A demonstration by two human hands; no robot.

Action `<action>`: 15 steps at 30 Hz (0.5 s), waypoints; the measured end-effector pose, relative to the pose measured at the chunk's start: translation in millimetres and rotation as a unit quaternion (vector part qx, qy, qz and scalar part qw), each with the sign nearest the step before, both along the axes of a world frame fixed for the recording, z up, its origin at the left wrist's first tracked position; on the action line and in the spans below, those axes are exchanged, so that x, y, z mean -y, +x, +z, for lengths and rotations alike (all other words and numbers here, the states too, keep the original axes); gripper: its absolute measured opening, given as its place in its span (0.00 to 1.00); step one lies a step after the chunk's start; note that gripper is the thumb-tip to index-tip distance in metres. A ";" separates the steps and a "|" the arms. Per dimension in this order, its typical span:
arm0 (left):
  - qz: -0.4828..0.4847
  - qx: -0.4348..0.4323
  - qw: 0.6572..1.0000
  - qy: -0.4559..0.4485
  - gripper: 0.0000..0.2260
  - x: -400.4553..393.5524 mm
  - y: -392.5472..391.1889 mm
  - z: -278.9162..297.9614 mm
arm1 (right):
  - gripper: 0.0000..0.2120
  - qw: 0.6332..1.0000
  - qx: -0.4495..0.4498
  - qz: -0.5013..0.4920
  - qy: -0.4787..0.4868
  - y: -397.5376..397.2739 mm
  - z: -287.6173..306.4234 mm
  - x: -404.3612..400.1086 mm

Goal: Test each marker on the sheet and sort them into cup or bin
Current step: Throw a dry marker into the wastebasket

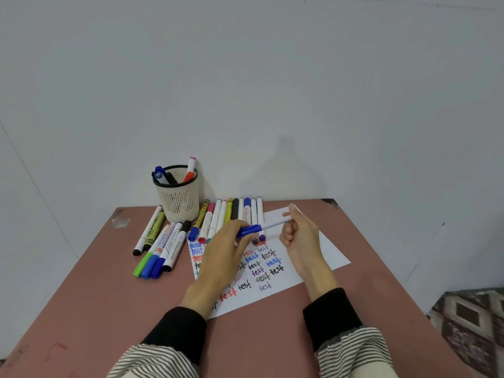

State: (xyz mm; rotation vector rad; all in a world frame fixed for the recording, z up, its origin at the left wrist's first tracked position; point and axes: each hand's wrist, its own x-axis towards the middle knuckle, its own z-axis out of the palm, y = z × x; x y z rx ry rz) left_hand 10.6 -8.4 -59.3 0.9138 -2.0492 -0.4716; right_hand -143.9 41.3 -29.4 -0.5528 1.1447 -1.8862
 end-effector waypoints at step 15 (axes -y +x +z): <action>0.033 0.225 0.969 -0.094 0.17 -6.3 -0.4 4.8 | 0.15 0.975 -0.200 0.065 0.072 17.6 3.5 -3.7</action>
